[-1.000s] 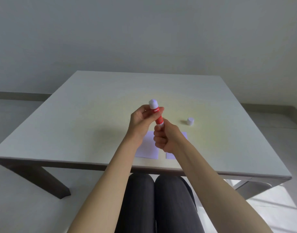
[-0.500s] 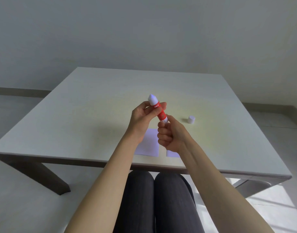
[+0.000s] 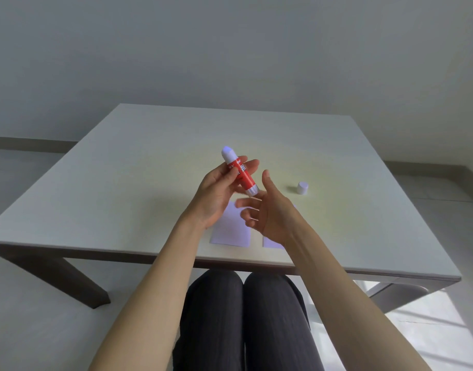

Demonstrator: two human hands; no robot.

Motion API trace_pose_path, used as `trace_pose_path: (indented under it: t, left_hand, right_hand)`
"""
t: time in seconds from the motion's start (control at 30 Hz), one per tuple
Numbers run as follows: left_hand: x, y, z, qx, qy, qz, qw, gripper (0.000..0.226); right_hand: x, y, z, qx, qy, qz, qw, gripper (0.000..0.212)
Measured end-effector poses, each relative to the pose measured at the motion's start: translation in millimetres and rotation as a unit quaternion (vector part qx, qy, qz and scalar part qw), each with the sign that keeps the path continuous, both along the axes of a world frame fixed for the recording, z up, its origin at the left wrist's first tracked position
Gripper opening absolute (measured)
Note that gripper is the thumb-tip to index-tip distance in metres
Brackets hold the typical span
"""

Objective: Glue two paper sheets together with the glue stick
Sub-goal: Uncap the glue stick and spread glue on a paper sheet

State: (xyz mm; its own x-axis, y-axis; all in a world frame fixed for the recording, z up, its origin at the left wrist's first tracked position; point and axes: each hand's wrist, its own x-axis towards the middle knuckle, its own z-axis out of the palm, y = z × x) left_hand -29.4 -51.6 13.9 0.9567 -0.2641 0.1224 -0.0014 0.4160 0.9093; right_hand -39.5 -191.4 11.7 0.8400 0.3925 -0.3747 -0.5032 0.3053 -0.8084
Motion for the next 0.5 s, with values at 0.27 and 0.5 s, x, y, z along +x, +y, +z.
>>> trace_pose_path:
  t: [0.27, 0.5]
  left_hand:
    - [1.6, 8.8, -1.4, 0.052, -0.032, 0.035, 0.998, 0.027]
    - [2.1, 1.6, -6.0, 0.083, -0.048, 0.038, 0.995, 0.022]
  right_hand:
    - [-3.6, -4.9, -0.7, 0.012, -0.138, -0.045, 0.989, 0.019]
    - [-5.8, 4.3, 5.8, 0.028, 0.086, -0.027, 0.996, 0.039]
